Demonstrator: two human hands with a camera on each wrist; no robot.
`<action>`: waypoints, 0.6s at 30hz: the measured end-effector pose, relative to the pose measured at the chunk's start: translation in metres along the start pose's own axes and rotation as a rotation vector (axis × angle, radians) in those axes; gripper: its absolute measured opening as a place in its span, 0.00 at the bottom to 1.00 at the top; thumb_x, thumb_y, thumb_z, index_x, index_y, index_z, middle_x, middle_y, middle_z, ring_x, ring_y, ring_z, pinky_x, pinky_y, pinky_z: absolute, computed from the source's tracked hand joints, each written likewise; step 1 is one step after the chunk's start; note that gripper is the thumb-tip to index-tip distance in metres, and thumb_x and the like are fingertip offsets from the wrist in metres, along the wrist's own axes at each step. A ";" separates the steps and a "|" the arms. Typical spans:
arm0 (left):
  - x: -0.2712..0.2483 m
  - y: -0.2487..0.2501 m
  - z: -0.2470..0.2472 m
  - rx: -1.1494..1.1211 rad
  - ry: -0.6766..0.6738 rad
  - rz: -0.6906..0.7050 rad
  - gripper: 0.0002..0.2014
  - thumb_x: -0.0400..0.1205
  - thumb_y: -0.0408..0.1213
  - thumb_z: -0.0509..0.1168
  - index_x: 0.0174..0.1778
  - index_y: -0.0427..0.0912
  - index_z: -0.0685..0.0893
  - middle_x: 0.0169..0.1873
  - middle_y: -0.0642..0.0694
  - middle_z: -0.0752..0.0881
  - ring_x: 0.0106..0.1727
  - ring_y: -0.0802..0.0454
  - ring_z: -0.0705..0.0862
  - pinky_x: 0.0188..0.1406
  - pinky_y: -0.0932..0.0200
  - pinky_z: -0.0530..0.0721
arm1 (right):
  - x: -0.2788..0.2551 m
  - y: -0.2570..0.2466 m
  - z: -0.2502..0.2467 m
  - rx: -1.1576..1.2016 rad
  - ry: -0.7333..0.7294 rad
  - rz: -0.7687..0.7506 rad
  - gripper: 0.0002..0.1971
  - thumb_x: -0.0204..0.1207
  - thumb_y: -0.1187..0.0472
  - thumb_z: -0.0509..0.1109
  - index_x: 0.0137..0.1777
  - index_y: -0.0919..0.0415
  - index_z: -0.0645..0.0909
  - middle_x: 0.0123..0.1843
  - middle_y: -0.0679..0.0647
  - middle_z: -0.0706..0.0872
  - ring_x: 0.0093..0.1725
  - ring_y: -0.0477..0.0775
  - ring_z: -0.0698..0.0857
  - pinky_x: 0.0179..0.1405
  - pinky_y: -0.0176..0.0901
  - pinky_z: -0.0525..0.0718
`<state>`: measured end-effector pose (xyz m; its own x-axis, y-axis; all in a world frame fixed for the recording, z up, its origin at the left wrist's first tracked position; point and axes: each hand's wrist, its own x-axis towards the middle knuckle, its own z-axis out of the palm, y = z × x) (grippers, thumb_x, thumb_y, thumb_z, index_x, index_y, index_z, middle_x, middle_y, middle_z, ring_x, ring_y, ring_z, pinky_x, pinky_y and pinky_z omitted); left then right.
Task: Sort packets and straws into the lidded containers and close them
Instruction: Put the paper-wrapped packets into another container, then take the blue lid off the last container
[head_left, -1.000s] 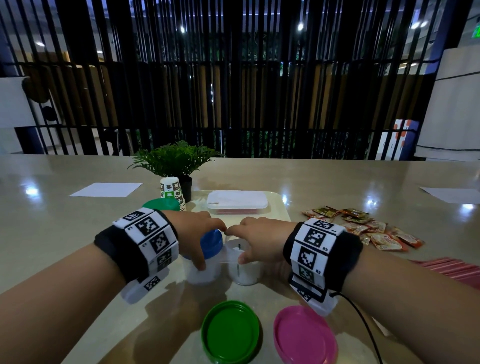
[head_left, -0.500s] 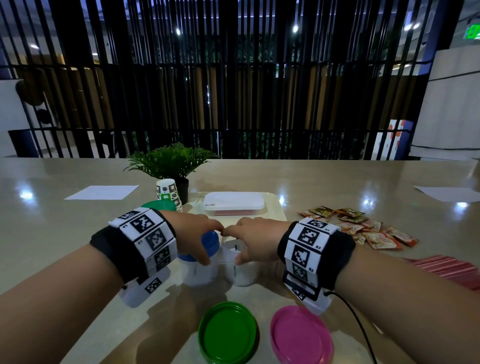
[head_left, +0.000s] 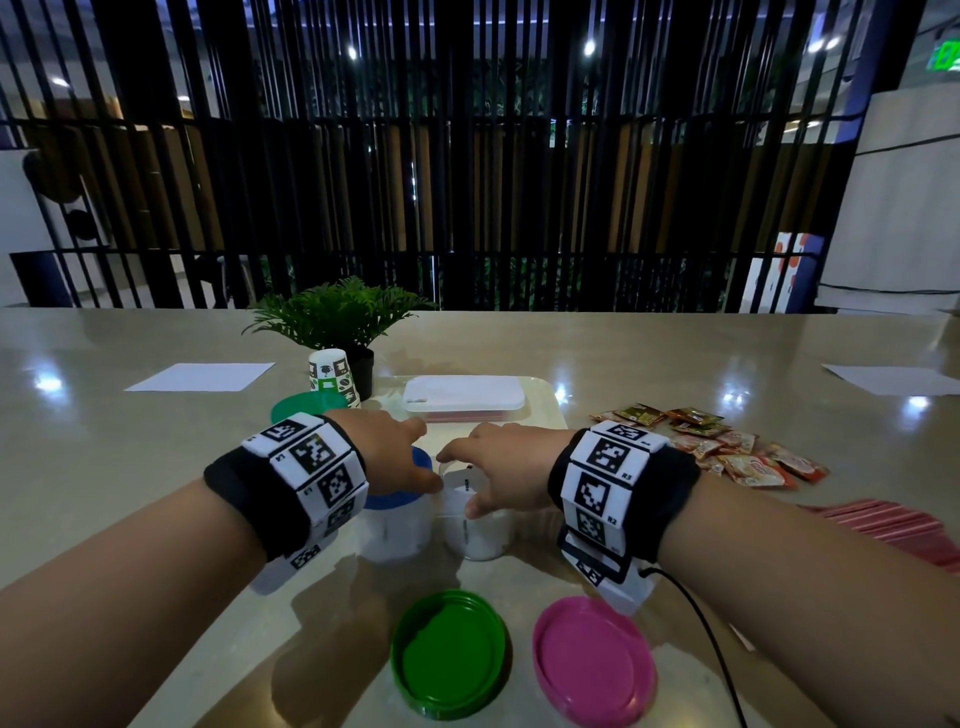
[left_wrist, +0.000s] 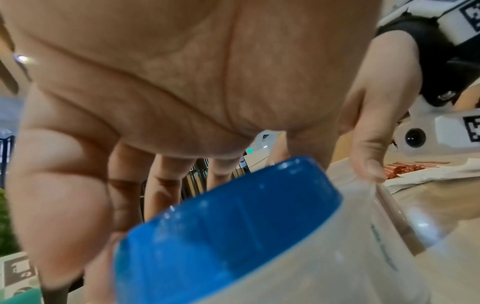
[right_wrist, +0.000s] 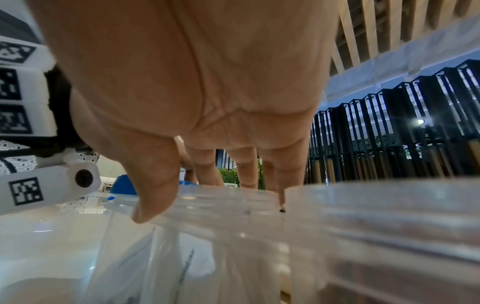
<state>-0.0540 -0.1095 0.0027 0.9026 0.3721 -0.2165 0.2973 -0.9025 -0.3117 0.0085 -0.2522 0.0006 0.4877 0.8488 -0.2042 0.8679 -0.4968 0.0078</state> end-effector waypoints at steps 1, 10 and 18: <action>-0.001 0.000 -0.001 0.004 -0.002 -0.002 0.38 0.79 0.72 0.52 0.81 0.54 0.60 0.70 0.41 0.77 0.66 0.42 0.79 0.64 0.48 0.79 | 0.000 0.000 0.000 0.002 -0.001 0.000 0.34 0.79 0.48 0.69 0.82 0.48 0.58 0.77 0.57 0.67 0.72 0.60 0.73 0.69 0.51 0.72; -0.010 -0.004 -0.013 -0.012 -0.098 0.187 0.44 0.75 0.46 0.76 0.82 0.56 0.57 0.74 0.46 0.70 0.70 0.46 0.76 0.64 0.49 0.79 | -0.002 -0.002 -0.001 0.011 0.022 -0.013 0.33 0.79 0.49 0.69 0.82 0.51 0.60 0.77 0.57 0.69 0.71 0.59 0.74 0.66 0.48 0.73; 0.001 -0.010 -0.013 -0.060 -0.117 0.144 0.36 0.75 0.58 0.71 0.78 0.62 0.66 0.66 0.48 0.73 0.66 0.45 0.76 0.64 0.48 0.78 | -0.002 0.001 0.000 0.024 0.020 -0.011 0.34 0.78 0.48 0.70 0.82 0.47 0.60 0.76 0.57 0.69 0.70 0.59 0.75 0.64 0.48 0.73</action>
<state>-0.0520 -0.1027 0.0179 0.8959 0.2574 -0.3622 0.1885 -0.9583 -0.2147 0.0081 -0.2542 0.0005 0.4805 0.8574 -0.1844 0.8706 -0.4917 -0.0180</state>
